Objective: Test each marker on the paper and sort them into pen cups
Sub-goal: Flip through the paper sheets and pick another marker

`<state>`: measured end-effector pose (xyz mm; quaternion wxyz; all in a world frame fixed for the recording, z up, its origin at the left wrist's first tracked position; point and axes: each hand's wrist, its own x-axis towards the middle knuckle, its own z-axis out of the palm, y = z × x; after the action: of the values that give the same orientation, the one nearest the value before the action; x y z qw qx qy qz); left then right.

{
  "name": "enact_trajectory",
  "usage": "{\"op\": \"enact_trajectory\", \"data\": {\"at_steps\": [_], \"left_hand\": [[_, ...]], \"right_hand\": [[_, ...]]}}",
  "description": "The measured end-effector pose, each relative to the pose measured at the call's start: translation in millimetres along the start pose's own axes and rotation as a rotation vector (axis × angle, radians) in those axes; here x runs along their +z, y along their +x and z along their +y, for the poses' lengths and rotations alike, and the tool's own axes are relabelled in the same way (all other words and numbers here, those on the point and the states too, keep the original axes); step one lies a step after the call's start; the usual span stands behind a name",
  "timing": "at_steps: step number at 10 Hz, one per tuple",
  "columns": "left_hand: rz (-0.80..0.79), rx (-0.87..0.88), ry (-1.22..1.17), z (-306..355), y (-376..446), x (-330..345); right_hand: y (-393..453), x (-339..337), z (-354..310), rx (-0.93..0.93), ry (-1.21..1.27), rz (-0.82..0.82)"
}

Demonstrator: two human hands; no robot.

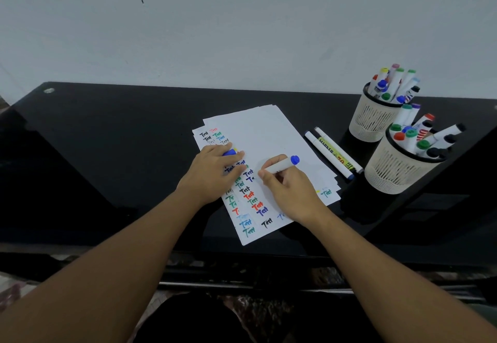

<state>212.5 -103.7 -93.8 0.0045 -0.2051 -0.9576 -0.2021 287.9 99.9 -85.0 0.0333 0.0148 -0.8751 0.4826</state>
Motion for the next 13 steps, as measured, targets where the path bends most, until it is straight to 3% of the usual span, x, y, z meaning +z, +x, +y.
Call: {"op": "enact_trajectory", "data": {"at_steps": [13], "left_hand": [[0.009,0.007,-0.020,-2.3,1.0,0.4]], "right_hand": [[1.9,-0.5,-2.1,0.029,-0.042,0.029]]}}
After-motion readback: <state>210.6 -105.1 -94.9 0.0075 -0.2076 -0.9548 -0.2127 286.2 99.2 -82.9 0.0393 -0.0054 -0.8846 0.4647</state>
